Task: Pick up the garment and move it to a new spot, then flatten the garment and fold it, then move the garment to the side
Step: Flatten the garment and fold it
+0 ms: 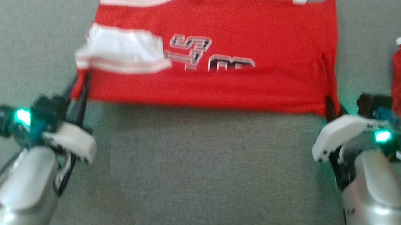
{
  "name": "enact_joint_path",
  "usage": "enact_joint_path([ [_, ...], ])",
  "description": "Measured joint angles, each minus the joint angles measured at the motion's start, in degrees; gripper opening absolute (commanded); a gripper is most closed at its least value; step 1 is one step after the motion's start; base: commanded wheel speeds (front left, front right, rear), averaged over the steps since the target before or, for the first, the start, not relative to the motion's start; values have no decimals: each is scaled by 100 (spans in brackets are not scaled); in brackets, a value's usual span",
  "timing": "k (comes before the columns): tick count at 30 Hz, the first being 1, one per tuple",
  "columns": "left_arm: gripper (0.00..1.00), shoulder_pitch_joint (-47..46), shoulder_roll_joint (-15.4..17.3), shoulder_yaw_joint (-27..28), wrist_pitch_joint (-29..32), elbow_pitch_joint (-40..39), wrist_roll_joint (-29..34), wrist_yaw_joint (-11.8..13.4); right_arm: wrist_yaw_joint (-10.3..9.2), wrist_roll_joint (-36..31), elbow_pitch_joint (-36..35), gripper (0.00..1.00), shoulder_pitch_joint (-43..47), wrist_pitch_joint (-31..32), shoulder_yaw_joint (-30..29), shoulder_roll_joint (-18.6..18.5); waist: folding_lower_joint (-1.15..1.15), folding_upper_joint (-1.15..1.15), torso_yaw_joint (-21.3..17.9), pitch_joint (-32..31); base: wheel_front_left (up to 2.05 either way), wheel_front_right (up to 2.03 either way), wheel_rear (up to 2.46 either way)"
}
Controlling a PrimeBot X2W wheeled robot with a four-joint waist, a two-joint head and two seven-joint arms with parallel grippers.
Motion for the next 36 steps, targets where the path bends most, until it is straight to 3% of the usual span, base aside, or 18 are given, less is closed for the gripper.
enact_joint_path([
  [9,0,1230,213,-270,569,-269,-120,-231,0,348,-603,0,1177,598,42,57,-1,0,-172,-773,0,0,0],
  [15,0,1985,491,-323,1124,-1134,-260,-286,0,380,-1919,0,2132,1260,-3,79,-1,0,-282,-1121,0,0,0],
  [22,0,2217,545,-388,1616,-1608,-379,-307,0,614,-2984,0,2816,1775,-103,84,-1,0,-247,-1100,0,0,0],
  [23,0,2237,545,-410,1621,-1649,-379,-293,0,668,-3082,49,2864,1773,-120,85,-1,0,-246,-1083,0,0,0],
  [24,25,2237,541,-430,1640,-1677,-379,-258,0,700,-3163,100,2888,1771,-129,85,0,0,-244,-1067,0,0,0],
  [25,49,2229,530,-436,1637,-1700,-378,-209,0,739,-3221,100,2887,1750,-146,86,0,0,-241,-1053,0,0,0],
  [26,88,2224,517,-435,1604,-1720,-378,-164,0,787,-3299,100,2885,1661,-180,86,1,0,-236,-1042,0,0,0],
  [27,100,2220,502,-432,1559,-1736,-378,-114,0,842,-3376,100,2878,1530,-210,84,0,0,-232,-1034,0,0,0],
  [36,100,2007,194,-78,391,-1973,-447,318,0,1209,-3855,100,2815,-155,81,78,0,0,-251,-973,0,0,0],
])
